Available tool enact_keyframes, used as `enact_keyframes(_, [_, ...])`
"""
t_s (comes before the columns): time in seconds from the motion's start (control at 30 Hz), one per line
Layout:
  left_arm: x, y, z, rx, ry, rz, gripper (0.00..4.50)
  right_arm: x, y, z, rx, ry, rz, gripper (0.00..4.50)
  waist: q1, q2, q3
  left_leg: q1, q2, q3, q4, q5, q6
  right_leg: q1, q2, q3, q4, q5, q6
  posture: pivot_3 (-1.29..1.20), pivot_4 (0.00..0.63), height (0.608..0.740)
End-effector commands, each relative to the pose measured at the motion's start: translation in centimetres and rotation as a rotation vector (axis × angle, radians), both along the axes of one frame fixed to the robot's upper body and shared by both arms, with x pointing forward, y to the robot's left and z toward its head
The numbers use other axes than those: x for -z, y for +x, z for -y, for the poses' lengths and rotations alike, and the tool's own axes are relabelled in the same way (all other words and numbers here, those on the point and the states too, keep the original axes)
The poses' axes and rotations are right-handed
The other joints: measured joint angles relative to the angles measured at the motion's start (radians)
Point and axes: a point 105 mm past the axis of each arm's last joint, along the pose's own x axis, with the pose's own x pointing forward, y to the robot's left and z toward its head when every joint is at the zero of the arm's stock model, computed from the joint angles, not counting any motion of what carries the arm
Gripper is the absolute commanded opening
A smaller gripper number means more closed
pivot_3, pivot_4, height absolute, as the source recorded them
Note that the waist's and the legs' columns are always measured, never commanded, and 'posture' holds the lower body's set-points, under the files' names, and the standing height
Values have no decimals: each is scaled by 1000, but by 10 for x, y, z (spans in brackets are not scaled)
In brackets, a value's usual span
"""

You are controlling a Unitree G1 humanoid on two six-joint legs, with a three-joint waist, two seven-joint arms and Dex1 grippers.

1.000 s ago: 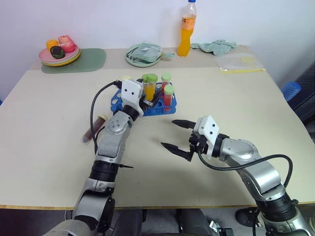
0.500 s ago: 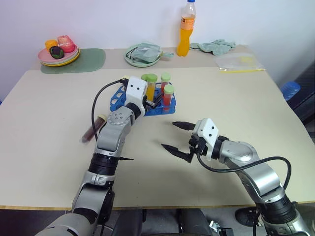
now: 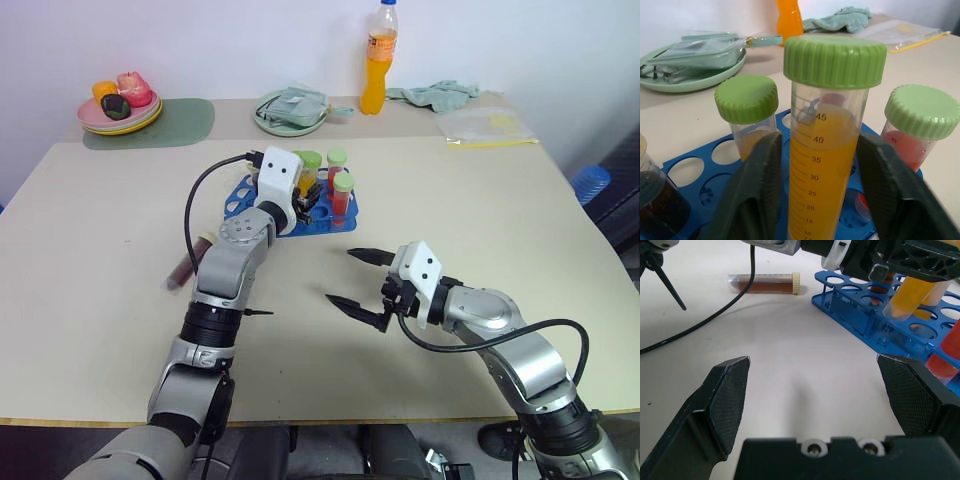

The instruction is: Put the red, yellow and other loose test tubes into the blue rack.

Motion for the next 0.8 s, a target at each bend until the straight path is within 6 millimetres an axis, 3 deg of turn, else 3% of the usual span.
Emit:
enact_keyframes(0.03, [-19, -3, 3, 14, -6, 59, 2240, -9, -1, -4, -16, 18, 42, 4500, 0, 0, 0, 0, 0, 0, 0, 0, 0, 0, 0, 0, 0, 0, 0, 0, 150, 740])
enact_keyframes(0.17, [-18, -3, 3, 14, -11, 46, 2240, -9, -1, -3, -14, 18, 41, 4500, 0, 0, 0, 0, 0, 0, 0, 0, 0, 0, 0, 0, 0, 0, 0, 0, 150, 740])
enact_keyframes(0.33, [-18, -1, 1, -1, -10, 45, 762, -9, -1, -3, -13, 15, 41, 4500, 1, 0, 0, 0, 0, 0, 0, 0, 0, 0, 0, 0, 0, 0, 0, 0, 150, 740])
enact_keyframes(0.8, [-13, -10, -6, -12, -33, 161, 761, -9, -1, -2, -13, 7, 43, 4500, 0, 0, 0, 0, 0, 0, 0, 1, -1, 0, 0, 0, 0, 0, 0, 0, 150, 740])
